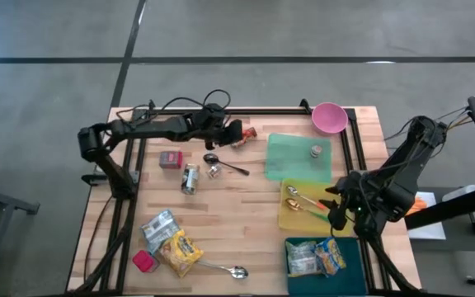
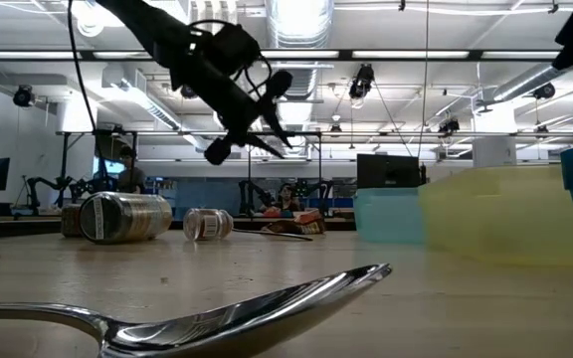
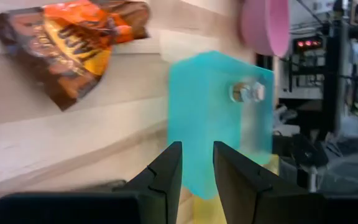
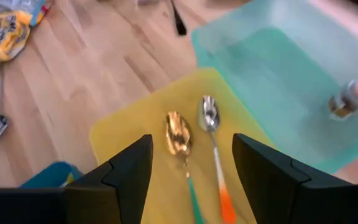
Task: Pick & Place Food Item
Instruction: Put the orange seasoning pack into the green bin
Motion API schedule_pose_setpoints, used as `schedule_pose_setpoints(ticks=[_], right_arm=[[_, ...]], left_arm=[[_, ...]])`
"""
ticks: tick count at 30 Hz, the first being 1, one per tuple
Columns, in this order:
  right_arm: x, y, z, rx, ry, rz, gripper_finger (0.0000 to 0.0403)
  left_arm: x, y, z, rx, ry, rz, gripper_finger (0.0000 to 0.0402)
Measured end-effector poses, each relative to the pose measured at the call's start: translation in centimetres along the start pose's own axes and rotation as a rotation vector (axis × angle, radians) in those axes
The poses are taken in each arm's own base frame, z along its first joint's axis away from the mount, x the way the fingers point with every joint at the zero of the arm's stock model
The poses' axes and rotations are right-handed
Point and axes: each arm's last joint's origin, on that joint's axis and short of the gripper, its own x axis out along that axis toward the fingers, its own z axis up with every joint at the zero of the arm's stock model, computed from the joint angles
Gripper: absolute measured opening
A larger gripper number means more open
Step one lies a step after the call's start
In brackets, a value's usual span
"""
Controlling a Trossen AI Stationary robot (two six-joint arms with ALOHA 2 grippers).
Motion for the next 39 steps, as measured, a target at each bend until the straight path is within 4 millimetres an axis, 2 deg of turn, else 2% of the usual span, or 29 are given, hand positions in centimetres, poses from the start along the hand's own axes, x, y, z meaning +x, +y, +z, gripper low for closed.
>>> schedule_pose_setpoints(ticks=[10,24,28,39], right_arm=[[-0.8,1.0,1.4,-0.046,-0.065,-0.065,0.0217],[-1.7,1.4,6.6,-0.148,-0.093,-0.095,0.0217],[-1.7,1.6,6.8,-0.166,-0.093,-0.094,0.0217],[-1.3,2.1,6.5,-0.162,-0.096,-0.081,0.0217]], left_arm=[[1.9,1.9,0.2,-0.059,-0.002,0.112,0.0098],[1.9,3.1,0.0,-0.004,-0.03,0.247,0.0098],[2.5,3.6,-0.1,0.024,-0.005,0.263,0.0098],[4.6,4.9,-0.2,-0.048,0.039,0.271,0.0098]])
